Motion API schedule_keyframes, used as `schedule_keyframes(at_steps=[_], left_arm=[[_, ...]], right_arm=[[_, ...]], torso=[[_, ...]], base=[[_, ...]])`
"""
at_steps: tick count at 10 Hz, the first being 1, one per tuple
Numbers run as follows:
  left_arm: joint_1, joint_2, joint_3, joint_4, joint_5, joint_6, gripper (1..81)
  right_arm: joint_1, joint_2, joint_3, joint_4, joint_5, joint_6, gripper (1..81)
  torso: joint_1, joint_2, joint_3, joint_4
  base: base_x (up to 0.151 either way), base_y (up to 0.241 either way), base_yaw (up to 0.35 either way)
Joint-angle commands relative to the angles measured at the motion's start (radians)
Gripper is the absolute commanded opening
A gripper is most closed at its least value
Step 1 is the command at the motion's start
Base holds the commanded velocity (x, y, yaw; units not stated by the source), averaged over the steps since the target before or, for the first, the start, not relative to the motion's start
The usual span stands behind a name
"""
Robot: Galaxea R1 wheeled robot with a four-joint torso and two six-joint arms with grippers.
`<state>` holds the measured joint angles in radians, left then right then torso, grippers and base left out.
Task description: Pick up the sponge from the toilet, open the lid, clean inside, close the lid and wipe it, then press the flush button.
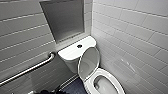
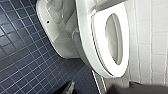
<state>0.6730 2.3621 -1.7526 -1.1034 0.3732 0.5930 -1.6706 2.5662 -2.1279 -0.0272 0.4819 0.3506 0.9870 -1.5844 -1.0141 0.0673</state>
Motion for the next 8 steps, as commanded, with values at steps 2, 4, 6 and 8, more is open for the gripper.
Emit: schedule_keyframes(at_steps=[2,4,6,8], left_arm=[[-0.177,-0.043,-0.025,-0.133,0.125,-0.002,81.1],[-0.212,-0.036,-0.057,-0.191,0.124,-0.007,81.1],[-0.249,-0.026,-0.097,-0.271,0.121,-0.007,81.1],[-0.289,0.013,-0.153,-0.334,0.118,-0.007,81.1]], right_arm=[[-0.01,-0.021,0.045,0.244,-0.083,-0.242,1.0],[0.002,-0.037,0.078,0.199,-0.089,-0.242,1.0],[0.005,-0.042,0.103,0.178,-0.089,-0.252,1.0],[0.011,-0.025,0.102,0.171,-0.098,-0.246,1.0]], torso=[[0.0,0.0,0.0,0.0],[0.0,0.0,0.0,0.0],[0.0,0.0,0.0,0.0],[0.0,0.0,0.0,0.0]], base=[[0.0,0.0,0.0],[0.0,0.0,0.0],[0.0,0.0,0.0],[0.0,0.0,0.0]])
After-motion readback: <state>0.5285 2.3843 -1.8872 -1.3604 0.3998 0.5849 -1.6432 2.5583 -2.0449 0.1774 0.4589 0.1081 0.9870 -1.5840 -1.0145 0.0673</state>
